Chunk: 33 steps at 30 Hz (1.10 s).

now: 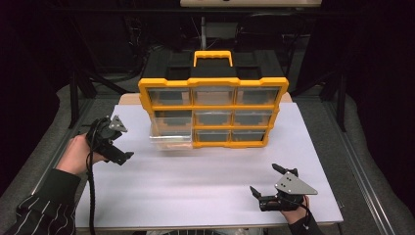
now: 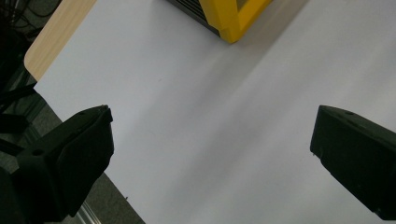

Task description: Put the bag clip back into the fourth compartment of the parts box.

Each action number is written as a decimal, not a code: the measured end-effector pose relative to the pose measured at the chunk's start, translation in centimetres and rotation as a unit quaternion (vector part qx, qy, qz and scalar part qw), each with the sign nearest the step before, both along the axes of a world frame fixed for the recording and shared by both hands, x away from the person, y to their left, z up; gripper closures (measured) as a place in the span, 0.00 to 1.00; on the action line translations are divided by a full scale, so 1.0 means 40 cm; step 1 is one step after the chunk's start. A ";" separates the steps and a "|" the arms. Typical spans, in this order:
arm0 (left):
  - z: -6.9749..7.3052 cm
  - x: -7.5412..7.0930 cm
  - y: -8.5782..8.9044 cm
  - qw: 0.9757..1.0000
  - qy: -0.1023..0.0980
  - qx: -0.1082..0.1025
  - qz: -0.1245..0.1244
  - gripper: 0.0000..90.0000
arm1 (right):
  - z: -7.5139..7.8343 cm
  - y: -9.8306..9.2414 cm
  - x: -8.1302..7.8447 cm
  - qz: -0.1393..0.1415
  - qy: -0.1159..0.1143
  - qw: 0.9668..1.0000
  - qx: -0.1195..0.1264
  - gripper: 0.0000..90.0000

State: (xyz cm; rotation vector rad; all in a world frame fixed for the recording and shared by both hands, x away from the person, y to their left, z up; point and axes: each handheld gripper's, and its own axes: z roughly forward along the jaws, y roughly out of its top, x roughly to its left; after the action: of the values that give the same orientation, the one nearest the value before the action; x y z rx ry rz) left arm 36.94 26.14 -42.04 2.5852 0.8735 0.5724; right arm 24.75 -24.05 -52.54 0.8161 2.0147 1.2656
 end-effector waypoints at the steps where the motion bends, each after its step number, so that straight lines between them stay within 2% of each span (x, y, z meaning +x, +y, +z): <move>1: -0.006 -0.003 0.001 1.000 -0.001 -0.003 0.004 0.00 | 0.000 0.000 -0.001 0.000 0.001 1.000 -0.001 0.00; 3: -0.016 -0.008 0.002 1.000 -0.010 -0.009 0.013 0.00 | 0.001 0.000 -0.001 0.000 0.000 1.000 -0.001 0.00; 4: -0.023 -0.011 0.004 1.000 -0.009 -0.016 0.020 0.00 | 0.001 0.000 -0.002 0.000 -0.001 1.000 -0.001 0.00; 5: -0.035 -0.017 0.005 0.999 -0.017 -0.024 0.031 0.00 | 0.000 0.000 -0.002 -0.001 0.000 1.000 0.000 0.00; 7: -0.042 -0.020 0.005 0.999 -0.018 -0.027 0.036 0.00 | 0.000 0.000 -0.001 -0.001 -0.001 1.000 0.000 0.00; 10: -0.074 -0.034 0.003 0.998 -0.020 -0.036 0.054 0.00 | 0.000 0.001 -0.001 0.000 0.000 1.000 0.000 0.00; 11: -0.074 -0.034 0.003 0.998 -0.020 -0.036 0.054 0.00 | -0.001 0.001 -0.001 0.000 0.000 1.000 0.000 0.00; 16: -0.120 -0.051 -0.001 0.996 -0.023 -0.050 0.070 0.00 | 0.000 0.000 -0.002 0.000 -0.001 1.000 0.000 0.00; 20: -0.144 -0.066 -0.003 0.994 -0.034 -0.062 0.079 0.00 | 0.000 0.000 -0.002 -0.001 -0.001 1.000 -0.001 0.00; 23: -0.157 -0.082 -0.003 0.992 -0.046 -0.078 0.087 0.00 | 0.000 0.002 -0.003 -0.001 0.000 1.000 -0.001 0.00; 25: -0.171 -0.103 -0.004 0.989 -0.068 -0.091 0.099 0.00 | 0.000 0.001 -0.002 -0.001 0.000 1.000 -0.001 0.00; 28: -0.190 -0.120 -0.006 0.987 -0.075 -0.096 0.104 0.00 | 0.000 0.001 -0.003 -0.001 -0.001 1.000 -0.002 0.00; 32: -0.214 -0.143 -0.007 0.983 -0.088 -0.116 0.113 0.00 | 0.000 0.001 -0.002 -0.001 -0.001 1.000 -0.003 0.00; 33: -0.214 -0.143 -0.007 0.983 -0.088 -0.116 0.113 0.00 | 0.000 0.001 -0.002 -0.001 -0.001 1.000 -0.003 0.00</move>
State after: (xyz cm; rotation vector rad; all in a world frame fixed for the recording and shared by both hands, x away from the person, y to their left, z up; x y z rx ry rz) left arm 31.23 25.86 -50.61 2.2069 1.1102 0.7041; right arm 24.65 -24.02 -52.54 0.8148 2.0144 1.2581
